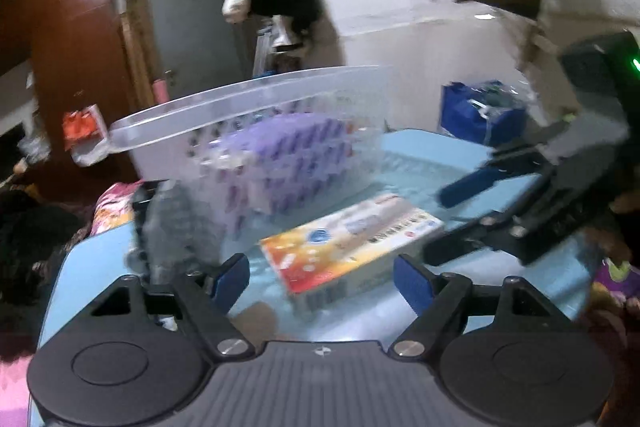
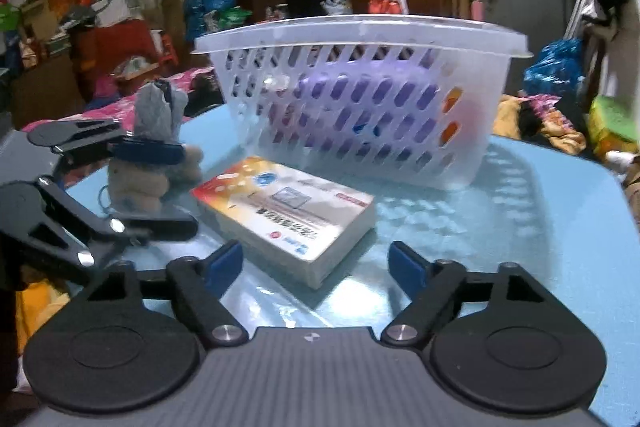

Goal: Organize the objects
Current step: 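Grasp the white-orange medicine box with the left gripper, then lift the medicine box and carry it over the basket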

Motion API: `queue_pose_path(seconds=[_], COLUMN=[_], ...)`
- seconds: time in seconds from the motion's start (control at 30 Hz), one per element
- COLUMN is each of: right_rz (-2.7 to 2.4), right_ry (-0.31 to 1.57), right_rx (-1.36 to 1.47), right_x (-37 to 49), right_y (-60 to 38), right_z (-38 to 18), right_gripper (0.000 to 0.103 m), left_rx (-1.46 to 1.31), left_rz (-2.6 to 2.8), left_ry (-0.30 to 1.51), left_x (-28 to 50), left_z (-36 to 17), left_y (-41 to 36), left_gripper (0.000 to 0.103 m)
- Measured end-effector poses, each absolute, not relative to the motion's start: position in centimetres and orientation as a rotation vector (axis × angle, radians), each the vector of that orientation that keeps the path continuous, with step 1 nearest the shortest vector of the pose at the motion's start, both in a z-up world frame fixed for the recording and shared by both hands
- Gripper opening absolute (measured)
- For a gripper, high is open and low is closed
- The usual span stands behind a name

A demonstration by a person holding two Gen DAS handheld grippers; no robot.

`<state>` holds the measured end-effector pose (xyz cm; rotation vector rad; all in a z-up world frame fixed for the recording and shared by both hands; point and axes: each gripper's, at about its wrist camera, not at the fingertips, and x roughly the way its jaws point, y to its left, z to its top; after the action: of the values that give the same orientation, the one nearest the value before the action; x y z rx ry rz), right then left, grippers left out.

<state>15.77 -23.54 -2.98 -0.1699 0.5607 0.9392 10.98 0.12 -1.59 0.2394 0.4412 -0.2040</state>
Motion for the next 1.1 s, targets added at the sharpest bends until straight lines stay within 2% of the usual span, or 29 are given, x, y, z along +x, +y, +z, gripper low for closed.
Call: queue_pose_path(seconds=[0.07, 0.13, 0.3, 0.43, 0.5, 0.73, 1.1], right_rz=[0.938, 0.938, 0.939, 0.963, 0.968, 0.974, 0.921], right_ry=[0.566, 0.567, 0.571, 0.595, 0.598, 0.545, 0.428], right_rx=[-0.182, -0.194, -0.222, -0.222, -0.226, -0.21, -0.234], right_x=[15.7, 15.7, 16.0, 16.5, 16.6, 16.1, 14.2], right_y=[-23.4, -23.1, -22.4, -22.0, -21.8, -22.4, -23.2], right_z=[-3.0, -3.0, -2.9, -3.1, -3.2, -2.9, -2.1], right_gripper=[0.079, 0.077, 0.072, 0.062, 0.057, 0.055, 0.053], left_rx=[0.276, 0.262, 0.245, 0.255, 0.252, 0.245, 0.235], left_rz=[-0.171, -0.151, -0.202, -0.249, -0.271, -0.287, -0.273], left_ry=[0.465, 0.505, 0.532, 0.568, 0.58, 0.537, 0.44], left_x=[11.7, 12.5, 12.8, 13.6, 13.9, 13.2, 11.6], left_z=[-2.0, -2.2, -2.3, -2.3, -2.5, -2.3, -1.7], left_y=[0.1, 0.7, 1.6, 1.7, 1.8, 1.7, 1.1], left_gripper=[0.077, 0.067, 0.066, 0.065, 0.061, 0.054, 0.05])
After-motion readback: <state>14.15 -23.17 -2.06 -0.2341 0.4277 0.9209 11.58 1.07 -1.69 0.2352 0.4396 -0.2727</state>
